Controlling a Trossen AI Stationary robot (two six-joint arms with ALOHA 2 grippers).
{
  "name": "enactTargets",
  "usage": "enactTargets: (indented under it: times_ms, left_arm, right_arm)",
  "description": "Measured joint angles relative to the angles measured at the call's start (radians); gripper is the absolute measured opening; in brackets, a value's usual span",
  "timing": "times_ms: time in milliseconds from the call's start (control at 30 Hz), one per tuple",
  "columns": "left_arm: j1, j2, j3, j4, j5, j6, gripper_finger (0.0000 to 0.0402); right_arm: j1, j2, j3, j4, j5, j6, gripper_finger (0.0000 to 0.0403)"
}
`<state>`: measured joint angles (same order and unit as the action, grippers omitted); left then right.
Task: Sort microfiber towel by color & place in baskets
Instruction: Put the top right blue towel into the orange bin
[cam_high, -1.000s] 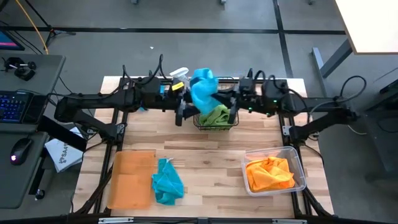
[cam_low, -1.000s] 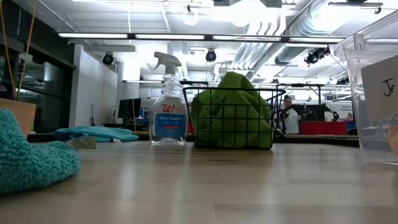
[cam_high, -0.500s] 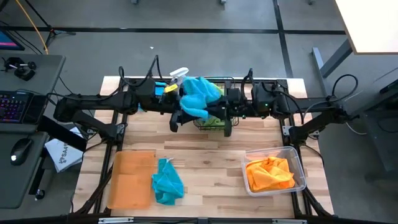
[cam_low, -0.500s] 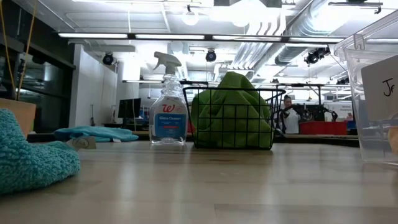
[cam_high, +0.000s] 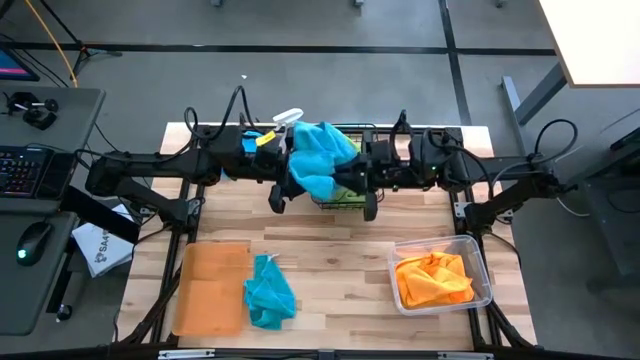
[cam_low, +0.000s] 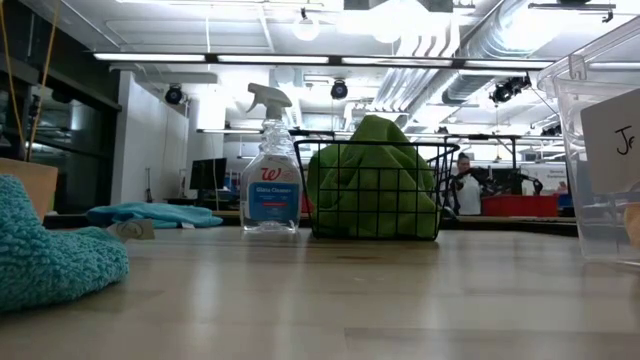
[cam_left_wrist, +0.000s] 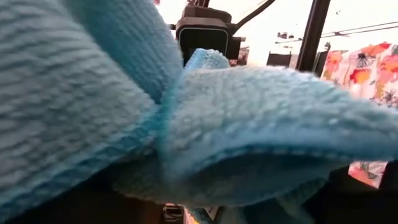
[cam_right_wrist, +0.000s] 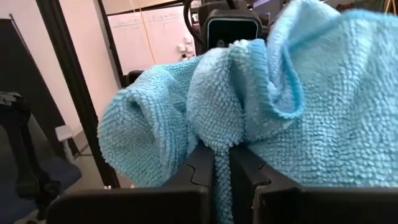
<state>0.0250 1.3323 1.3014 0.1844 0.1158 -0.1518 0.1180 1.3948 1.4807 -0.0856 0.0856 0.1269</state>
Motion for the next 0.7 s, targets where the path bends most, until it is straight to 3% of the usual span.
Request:
enactTargets:
  times_ms: [67,233,267,533,700]
  left_arm:
    - [0.000,0.000,0.000,-0.001,-0.017,0.011,0.0202]
    - [0.011,-0.014,0.000,-0.022,-0.043,0.040,0.0040]
    - [0.017,-0.024,0.000,-0.045,-0.050,0.043,0.0026]
    - [0.055,-0.179,0.001,-0.409,-0.260,0.082,0.0024]
    - [0.016,-0.250,0.001,-0.753,-0.270,-0.095,0.0024]
  right_arm:
    - [0.000,0.000,0.000,-0.004,0.002,0.015,0.0029]
    - [-0.001,-0.011,-0.001,-0.026,0.031,0.058,0.0095]
    - [-0.001,-0.017,-0.001,-0.039,0.034,0.058,0.0113]
    - [0.004,-0.121,-0.003,-0.123,0.170,0.018,0.0239]
    - [0.001,-0.154,-0.003,-0.173,0.234,-0.032,0.0267]
